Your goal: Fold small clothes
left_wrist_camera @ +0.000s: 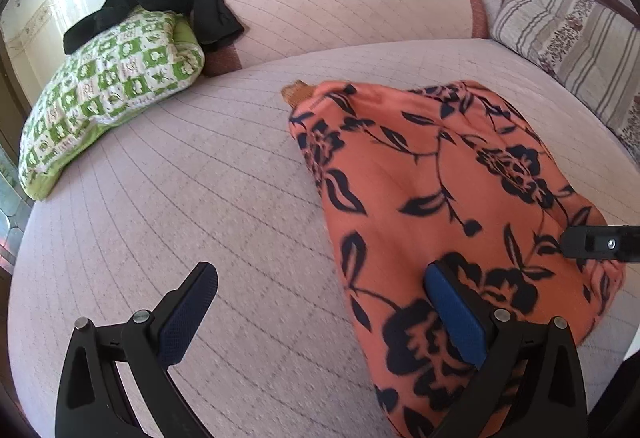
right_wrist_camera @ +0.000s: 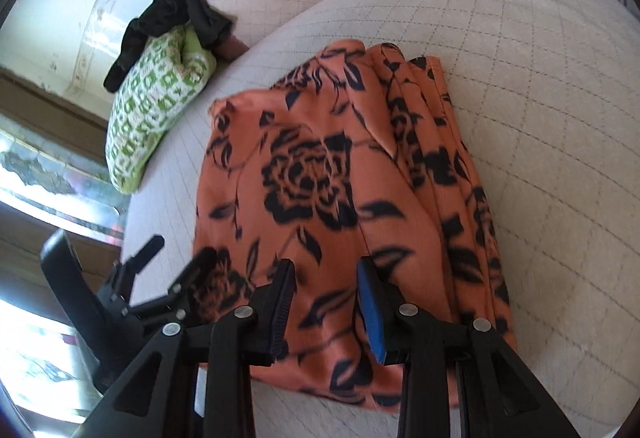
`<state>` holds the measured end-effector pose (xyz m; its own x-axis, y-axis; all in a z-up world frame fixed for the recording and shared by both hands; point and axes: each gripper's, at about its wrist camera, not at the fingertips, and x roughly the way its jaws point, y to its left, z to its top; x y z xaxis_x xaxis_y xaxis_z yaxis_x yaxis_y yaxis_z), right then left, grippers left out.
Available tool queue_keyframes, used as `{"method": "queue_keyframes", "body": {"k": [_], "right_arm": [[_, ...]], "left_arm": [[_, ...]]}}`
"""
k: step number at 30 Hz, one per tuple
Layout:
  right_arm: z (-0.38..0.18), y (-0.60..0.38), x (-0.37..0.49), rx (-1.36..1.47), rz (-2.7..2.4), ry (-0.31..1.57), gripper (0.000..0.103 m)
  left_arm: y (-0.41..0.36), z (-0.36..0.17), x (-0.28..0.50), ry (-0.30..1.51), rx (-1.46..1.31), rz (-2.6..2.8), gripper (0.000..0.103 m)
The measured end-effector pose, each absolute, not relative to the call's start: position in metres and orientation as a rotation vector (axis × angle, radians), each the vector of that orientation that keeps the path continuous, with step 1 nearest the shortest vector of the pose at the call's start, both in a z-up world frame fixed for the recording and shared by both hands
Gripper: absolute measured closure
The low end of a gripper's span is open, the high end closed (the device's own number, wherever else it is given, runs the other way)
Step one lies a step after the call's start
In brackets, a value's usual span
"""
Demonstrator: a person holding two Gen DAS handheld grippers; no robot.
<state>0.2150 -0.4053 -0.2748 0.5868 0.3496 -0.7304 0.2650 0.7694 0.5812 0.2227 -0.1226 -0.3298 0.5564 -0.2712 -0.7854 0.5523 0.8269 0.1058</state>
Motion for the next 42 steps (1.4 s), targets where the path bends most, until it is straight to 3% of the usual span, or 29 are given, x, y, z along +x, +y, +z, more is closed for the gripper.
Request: {"method": "queue_keyframes", "body": {"k": [4, 11, 19, 28, 34, 42], "right_arm": [[-0.277, -0.396, 0.2, 0.652, 0.02, 0.961, 0.074], [-0.269, -0.394, 0.188, 0.628, 0.018, 1.012, 0.075], [-0.223, -0.39, 0.257, 0.599, 0.066, 0.902, 0.071], [-0.275, -0.422, 0.33, 0.695, -0.012, 0.93, 0.072], [-0.28, -0.427, 0.35, 0.698, -0.031, 0.921, 0.072], [-0.286, -0.44, 0.363, 0.824, -0.03, 0.887, 0.073]], "left_arm": [[-0.116, -0.336, 0.21, 0.868, 0.34, -0.51, 0.0], [-0.107, -0.334, 0.2, 0.902, 0.311, -0.527, 0.0], [-0.102, -0.342, 0.213, 0.994, 0.201, -0.54, 0.0], [-0.105, -0.348, 0.208, 0.969, 0.195, -0.527, 0.0], [-0.113, -0.344, 0.217, 1.002, 0.193, -0.535, 0.0], [-0.136, -0.309, 0.249, 0.841, 0.189, -0.508, 0.0]]}}
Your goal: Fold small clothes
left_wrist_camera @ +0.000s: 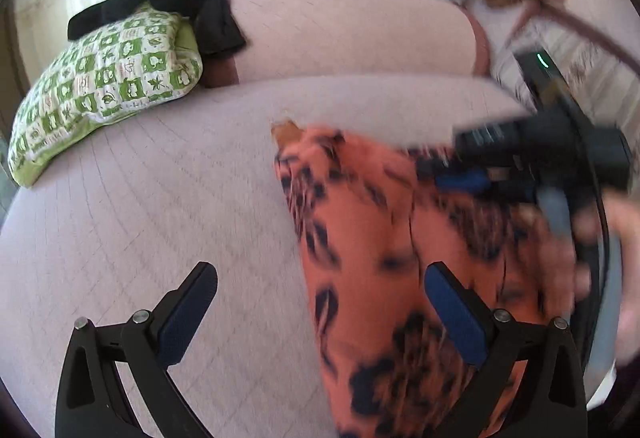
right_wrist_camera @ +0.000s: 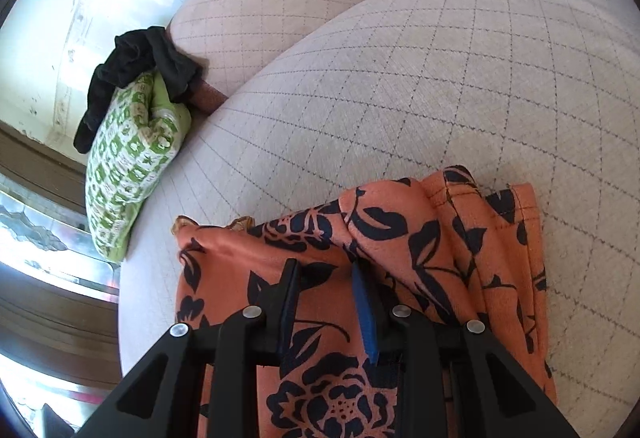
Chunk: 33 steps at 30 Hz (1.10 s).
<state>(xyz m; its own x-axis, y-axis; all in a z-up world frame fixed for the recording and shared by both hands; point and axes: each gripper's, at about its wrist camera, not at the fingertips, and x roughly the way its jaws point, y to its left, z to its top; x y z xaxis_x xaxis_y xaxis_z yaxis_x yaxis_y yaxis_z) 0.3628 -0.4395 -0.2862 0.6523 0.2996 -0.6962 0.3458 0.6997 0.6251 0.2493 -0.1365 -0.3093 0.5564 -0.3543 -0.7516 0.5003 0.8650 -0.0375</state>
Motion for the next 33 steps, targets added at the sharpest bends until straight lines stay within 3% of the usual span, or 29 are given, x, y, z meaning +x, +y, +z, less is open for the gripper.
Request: {"method": "queue_keyframes", "body": {"k": [6, 13, 20, 26, 33], "right_arm": [[-0.252, -0.43, 0.344, 0.696, -0.018, 0.839, 0.07], [-0.236, -0.421, 0.363, 0.779, 0.182, 0.75, 0.071], [-0.242, -0.375, 0.408, 0.818, 0.373, 0.826, 0.071], [-0.281, -0.37, 0.441, 0.729, 0.204, 0.957, 0.071], [-0.278, -0.389, 0.434, 0.732, 0.087, 0.849, 0.071]], "left_arm": [[-0.144, -0.342, 0.287, 1.047, 0.132, -0.404, 0.0], [-0.135, -0.342, 0.282, 1.061, 0.094, -0.428, 0.0], [-0.119, -0.346, 0.283, 1.09, 0.067, -0.433, 0.0], [-0.103, -0.353, 0.266, 1.134, 0.012, -0.508, 0.0], [-0.105, -0.35, 0.24, 1.117, 0.117, -0.599, 0.0]]}}
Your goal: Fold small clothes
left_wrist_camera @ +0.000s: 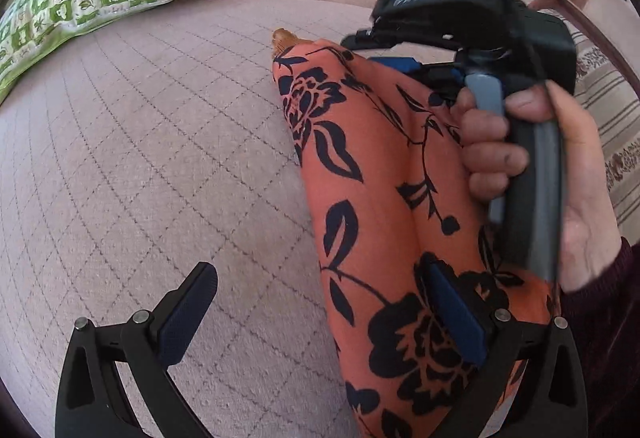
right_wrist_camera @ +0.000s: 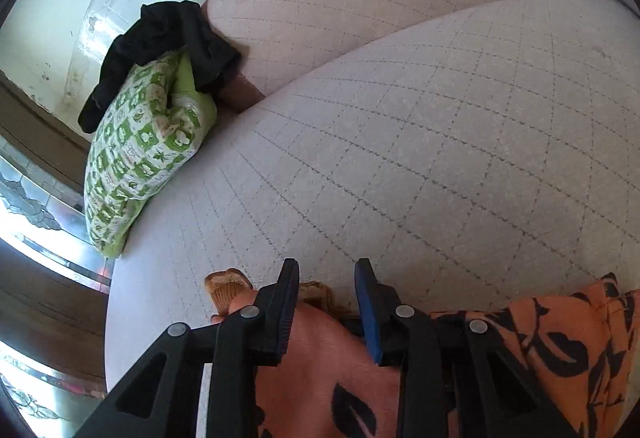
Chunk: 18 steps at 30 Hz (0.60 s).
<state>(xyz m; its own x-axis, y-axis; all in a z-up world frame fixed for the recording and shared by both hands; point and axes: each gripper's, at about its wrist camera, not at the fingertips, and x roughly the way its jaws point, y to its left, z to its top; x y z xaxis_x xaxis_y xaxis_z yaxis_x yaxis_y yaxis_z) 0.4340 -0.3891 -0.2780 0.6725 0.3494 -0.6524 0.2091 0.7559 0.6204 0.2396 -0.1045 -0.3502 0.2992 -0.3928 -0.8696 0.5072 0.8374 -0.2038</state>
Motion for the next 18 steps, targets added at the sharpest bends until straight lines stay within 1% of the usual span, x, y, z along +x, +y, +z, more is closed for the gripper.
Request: {"method": "queue_keyframes", "body": {"k": [2, 4, 8, 10, 11, 12, 13, 14, 16, 18], "right_arm": [[-0.274, -0.397, 0.425, 0.808, 0.125, 0.817, 0.071], [-0.257, -0.399, 0.415, 0.756, 0.115, 0.787, 0.069], [-0.224, -0.4, 0.386, 0.664, 0.106, 0.78, 0.069], [-0.219, -0.414, 0.366, 0.665, 0.096, 0.786, 0.069], [-0.215, -0.42, 0.354, 0.667, 0.085, 0.787, 0.067], [-0.213, -0.424, 0.344, 0.667, 0.069, 0.786, 0.057], [-0.211, -0.43, 0.334, 0.663, 0.045, 0.784, 0.036], [-0.21, -0.437, 0.322, 0.661, 0.023, 0.779, 0.028], [-0.211, -0.449, 0.295, 0.675, -0.004, 0.757, 0.027], [-0.221, -0.457, 0.276, 0.699, -0.009, 0.79, 0.027]], "left_arm": [[-0.101, -0.349, 0.241, 1.129, 0.108, -0.616, 0.0], [-0.093, -0.346, 0.246, 1.138, 0.085, -0.624, 0.0], [-0.081, -0.334, 0.26, 1.104, 0.049, -0.602, 0.0], [-0.076, -0.329, 0.264, 1.085, 0.023, -0.602, 0.0], [-0.075, -0.327, 0.266, 1.084, 0.01, -0.603, 0.0], [-0.074, -0.325, 0.269, 1.085, 0.002, -0.604, 0.0], [-0.074, -0.326, 0.27, 1.09, -0.005, -0.602, 0.0], [-0.074, -0.327, 0.272, 1.095, -0.006, -0.6, 0.0], [-0.079, -0.331, 0.275, 1.101, 0.003, -0.6, 0.0], [-0.085, -0.334, 0.274, 1.107, 0.01, -0.611, 0.0]]}}
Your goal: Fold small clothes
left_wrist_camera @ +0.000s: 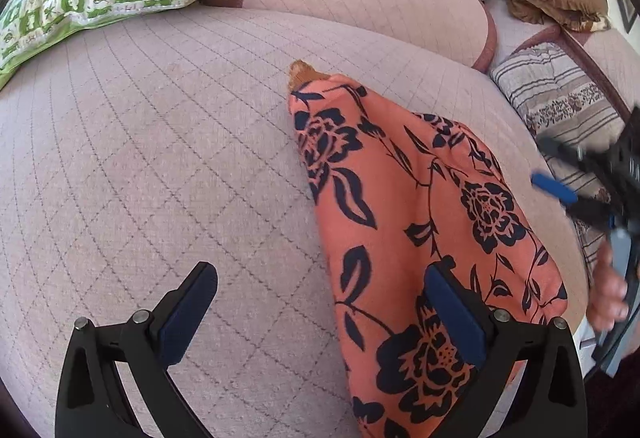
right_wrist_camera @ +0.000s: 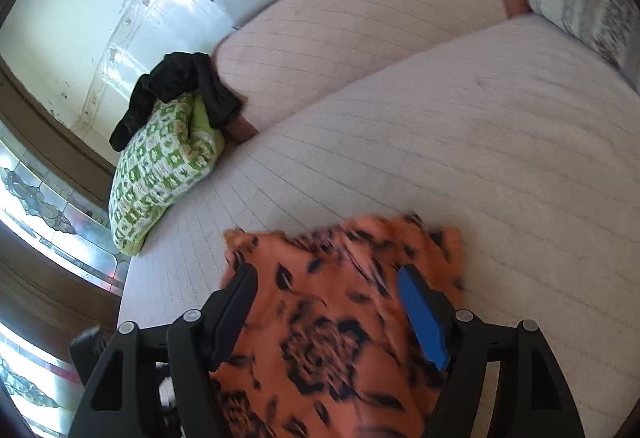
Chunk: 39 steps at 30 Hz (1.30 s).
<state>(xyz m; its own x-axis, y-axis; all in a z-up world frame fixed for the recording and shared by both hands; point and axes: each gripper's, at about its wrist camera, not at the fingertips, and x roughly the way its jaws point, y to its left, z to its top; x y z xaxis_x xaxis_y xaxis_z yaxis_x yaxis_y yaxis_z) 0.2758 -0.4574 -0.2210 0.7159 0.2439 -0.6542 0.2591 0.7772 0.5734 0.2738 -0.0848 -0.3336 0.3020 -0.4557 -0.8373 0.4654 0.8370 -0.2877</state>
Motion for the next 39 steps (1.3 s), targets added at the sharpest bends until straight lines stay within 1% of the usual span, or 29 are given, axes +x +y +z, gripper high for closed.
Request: {"method": "queue_keyframes", "body": {"k": [5, 9, 21, 30, 35, 39], "right_arm": [[-0.253, -0.483, 0.237, 0.79, -0.024, 0.874, 0.027], [-0.266, -0.496, 0.224, 0.81, 0.019, 0.908, 0.027], [-0.314, -0.507, 0.238, 0.962, 0.249, 1.024, 0.027], [-0.325, -0.5, 0.25, 1.018, 0.374, 1.0, 0.027], [-0.321, -0.483, 0.259, 0.967, 0.415, 1.003, 0.027], [-0.319, -0.473, 0.263, 0.942, 0.424, 0.991, 0.026]], "left_arm": [[-0.098, -0.333, 0.257, 1.108, 0.029, -0.646, 0.0], [-0.111, -0.338, 0.253, 1.106, 0.079, -0.667, 0.0], [-0.137, -0.347, 0.257, 1.127, 0.092, -0.693, 0.0], [-0.147, -0.356, 0.264, 1.166, 0.064, -0.717, 0.0], [-0.155, -0.367, 0.272, 1.256, -0.015, -0.799, 0.0], [-0.162, -0.369, 0.275, 1.269, -0.051, -0.836, 0.0]]}}
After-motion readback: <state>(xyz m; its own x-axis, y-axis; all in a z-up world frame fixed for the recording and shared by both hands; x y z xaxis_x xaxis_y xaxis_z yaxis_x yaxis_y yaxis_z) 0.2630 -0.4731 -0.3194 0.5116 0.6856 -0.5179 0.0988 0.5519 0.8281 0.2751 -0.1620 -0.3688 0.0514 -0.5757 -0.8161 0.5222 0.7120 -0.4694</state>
